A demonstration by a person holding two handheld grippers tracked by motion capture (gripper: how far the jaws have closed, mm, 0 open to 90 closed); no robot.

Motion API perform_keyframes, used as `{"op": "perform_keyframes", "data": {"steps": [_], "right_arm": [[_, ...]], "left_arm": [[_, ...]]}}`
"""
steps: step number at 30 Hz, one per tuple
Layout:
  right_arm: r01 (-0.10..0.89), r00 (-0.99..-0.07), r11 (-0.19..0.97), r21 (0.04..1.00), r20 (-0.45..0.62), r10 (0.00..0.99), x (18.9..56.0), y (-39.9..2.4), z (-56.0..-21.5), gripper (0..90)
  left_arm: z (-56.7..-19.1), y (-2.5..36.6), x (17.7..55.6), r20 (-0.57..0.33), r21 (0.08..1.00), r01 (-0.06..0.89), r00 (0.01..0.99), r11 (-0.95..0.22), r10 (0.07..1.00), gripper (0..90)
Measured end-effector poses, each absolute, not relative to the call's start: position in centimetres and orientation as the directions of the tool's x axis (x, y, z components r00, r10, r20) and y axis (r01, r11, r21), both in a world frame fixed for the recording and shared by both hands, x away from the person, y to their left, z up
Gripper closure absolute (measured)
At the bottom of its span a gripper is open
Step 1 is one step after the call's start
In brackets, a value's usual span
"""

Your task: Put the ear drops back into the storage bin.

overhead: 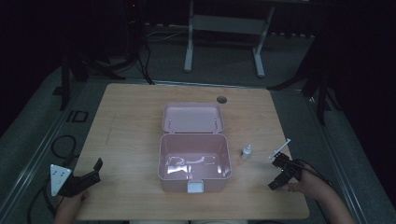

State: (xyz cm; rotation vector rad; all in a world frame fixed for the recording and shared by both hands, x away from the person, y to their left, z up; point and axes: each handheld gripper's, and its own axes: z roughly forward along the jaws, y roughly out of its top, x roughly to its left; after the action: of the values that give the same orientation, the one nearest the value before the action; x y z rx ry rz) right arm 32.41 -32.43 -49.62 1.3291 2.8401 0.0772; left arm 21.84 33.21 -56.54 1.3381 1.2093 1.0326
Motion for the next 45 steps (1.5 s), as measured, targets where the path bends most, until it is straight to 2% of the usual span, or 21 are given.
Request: {"op": "perform_keyframes", "data": {"steps": [13,22,45], "right_arm": [[0.757,-0.653,0.652,0.046,0.012,0.758,34.6,-31.4,-48.9,13.0],[0.752,-0.659,0.659,0.01,0.02,0.752,36.0,-30.3,-48.7,13.1],[0.723,-0.691,0.69,0.015,0.024,0.723,39.4,-25.8,-48.3,13.4]], "left_arm": [[-56.5,33.2,21.9,-0.034,0.992,0.123,0.133,0.018,0.99,0.4],[-56.5,33.2,21.9,-0.036,0.992,0.126,0.135,0.019,0.99,0.4],[-56.5,33.2,21.9,-0.035,0.992,0.125,0.141,0.018,0.989,0.4]]}}
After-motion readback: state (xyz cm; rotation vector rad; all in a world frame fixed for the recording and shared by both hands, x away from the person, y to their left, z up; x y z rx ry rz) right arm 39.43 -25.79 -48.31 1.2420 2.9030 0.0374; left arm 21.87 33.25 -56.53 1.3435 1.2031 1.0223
